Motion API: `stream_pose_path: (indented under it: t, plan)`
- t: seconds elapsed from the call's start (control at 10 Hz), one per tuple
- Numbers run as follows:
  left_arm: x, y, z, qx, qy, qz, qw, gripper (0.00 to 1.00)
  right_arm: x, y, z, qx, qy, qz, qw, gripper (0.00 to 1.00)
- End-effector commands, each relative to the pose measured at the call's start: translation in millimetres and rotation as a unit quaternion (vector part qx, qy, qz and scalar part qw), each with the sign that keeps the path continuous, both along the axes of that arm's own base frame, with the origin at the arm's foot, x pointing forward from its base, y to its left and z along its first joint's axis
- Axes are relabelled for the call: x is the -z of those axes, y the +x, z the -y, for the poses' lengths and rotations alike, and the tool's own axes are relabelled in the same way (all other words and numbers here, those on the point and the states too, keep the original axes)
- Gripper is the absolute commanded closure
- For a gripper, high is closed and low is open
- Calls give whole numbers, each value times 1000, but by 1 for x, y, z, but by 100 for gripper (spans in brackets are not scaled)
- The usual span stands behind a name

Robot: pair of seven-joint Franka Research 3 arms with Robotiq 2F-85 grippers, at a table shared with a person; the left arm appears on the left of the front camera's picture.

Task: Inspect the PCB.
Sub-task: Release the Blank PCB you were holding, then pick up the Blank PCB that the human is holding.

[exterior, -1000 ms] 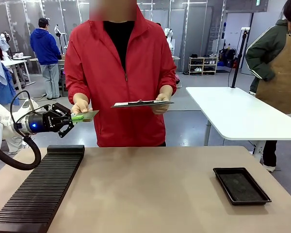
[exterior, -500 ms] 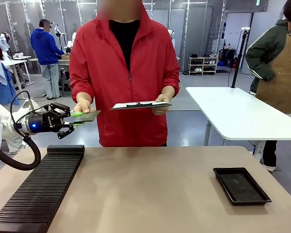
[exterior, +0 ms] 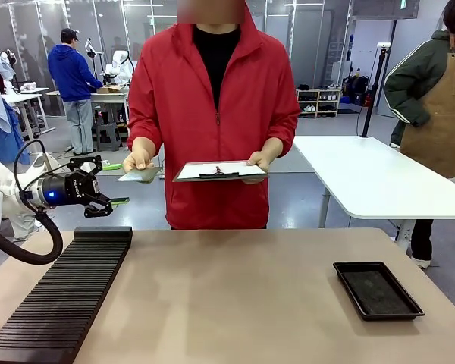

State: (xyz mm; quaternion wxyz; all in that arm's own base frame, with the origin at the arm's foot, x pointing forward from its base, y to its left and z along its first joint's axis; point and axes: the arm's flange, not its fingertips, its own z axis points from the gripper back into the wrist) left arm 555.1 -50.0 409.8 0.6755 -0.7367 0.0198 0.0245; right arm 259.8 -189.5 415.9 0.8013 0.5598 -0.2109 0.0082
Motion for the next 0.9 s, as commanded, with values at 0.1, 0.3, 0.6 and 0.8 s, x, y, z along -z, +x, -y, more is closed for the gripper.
stream_pose_path:
  t: [0.1, 0.3, 0.6, 0.8]
  plan:
    - [-7, -4, -2, -5, 5, -2, 1000, 0, -2, 1, 1, -2, 5, 13, 1000, 0]
    - [-2, 0, -1, -1, 1, 2, 1000, 0, -2, 1, 1, -2, 5, 13, 1000, 0]
    - [-2, 0, -1, -1, 1, 2, 1000, 0, -2, 1, 1, -2, 5, 13, 1000, 0]
    - [-2, 0, -1, -1, 1, 2, 1000, 0, -2, 1, 1, -2, 5, 13, 1000, 0]
